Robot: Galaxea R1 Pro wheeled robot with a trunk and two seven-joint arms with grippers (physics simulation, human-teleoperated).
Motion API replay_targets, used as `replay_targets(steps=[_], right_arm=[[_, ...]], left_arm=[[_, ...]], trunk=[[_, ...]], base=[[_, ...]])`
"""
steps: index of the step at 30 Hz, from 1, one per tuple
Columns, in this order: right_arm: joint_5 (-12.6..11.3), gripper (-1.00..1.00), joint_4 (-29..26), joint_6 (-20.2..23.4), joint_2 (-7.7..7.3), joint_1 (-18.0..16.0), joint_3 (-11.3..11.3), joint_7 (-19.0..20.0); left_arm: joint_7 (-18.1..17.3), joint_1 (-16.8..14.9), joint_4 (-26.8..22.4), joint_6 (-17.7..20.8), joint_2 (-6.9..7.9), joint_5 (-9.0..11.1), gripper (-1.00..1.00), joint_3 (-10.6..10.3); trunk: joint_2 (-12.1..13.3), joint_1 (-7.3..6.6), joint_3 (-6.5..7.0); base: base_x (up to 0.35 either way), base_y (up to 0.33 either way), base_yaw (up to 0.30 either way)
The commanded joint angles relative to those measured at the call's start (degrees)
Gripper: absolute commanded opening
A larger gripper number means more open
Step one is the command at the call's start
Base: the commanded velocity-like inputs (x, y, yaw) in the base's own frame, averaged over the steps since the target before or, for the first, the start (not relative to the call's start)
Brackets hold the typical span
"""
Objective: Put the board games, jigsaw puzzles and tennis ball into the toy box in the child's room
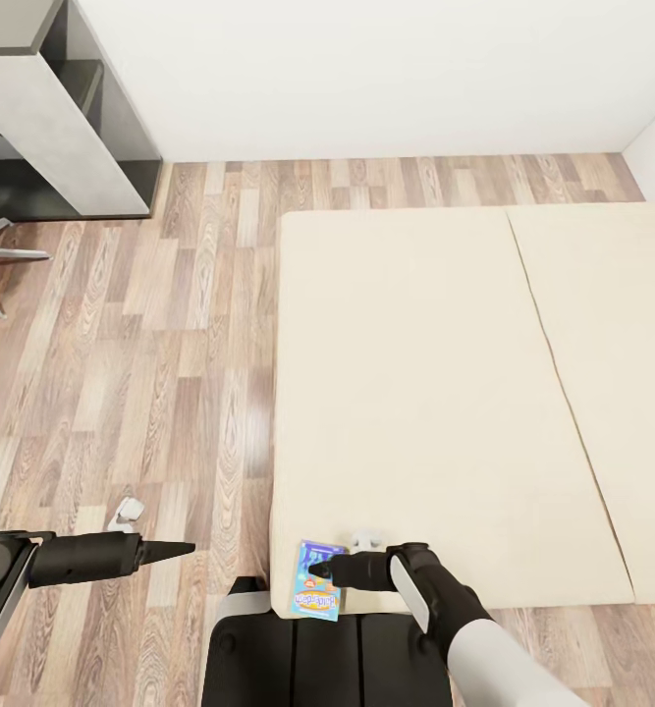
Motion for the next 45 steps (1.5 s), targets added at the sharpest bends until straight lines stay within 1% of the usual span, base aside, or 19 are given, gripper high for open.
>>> replay_targets(steps=[1, 6, 11, 37, 45], right_arm=[[-0.55, 1.00, -0.07, 0.37, 0.04, -0.01, 0.16, -0.21], [-0.32, 1.00, 0.02, -0.01, 0.44, -0.01, 0.23, -0.49], [-0.29, 1.00, 0.11, -1.52, 0.61, -0.01, 0.25, -0.86], [-0.28, 1.00, 0.21, -2.06, 0.61, -0.01, 0.34, -1.95], [-0.46, 1.00, 0.21, -3.46, 0.61, -0.01, 0.34, -1.88]], left_arm=[[-0.24, -0.01, -0.02, 0.60, 0.01, -0.04, 1.00, 0.01], [-0.27, -0.01, -0.02, 0.60, 0.01, 0.00, 1.00, 0.01], [-0.30, -0.01, -0.02, 0.61, 0.01, -0.02, 1.00, 0.03], [-0.31, -0.01, -0.02, 0.60, 0.01, -0.07, 1.00, 0.03], [-0.31, -0.01, -0.02, 0.60, 0.01, -0.07, 1.00, 0.03]], trunk=[[-0.06, 0.02, -0.04], [-0.06, 0.02, -0.04], [-0.06, 0.02, -0.04], [-0.06, 0.02, -0.04], [-0.06, 0.02, -0.04]], base=[[0.000, 0.000, 0.000], [0.000, 0.000, 0.000], [0.000, 0.000, 0.000], [0.000, 0.000, 0.000], [0.000, 0.000, 0.000]])
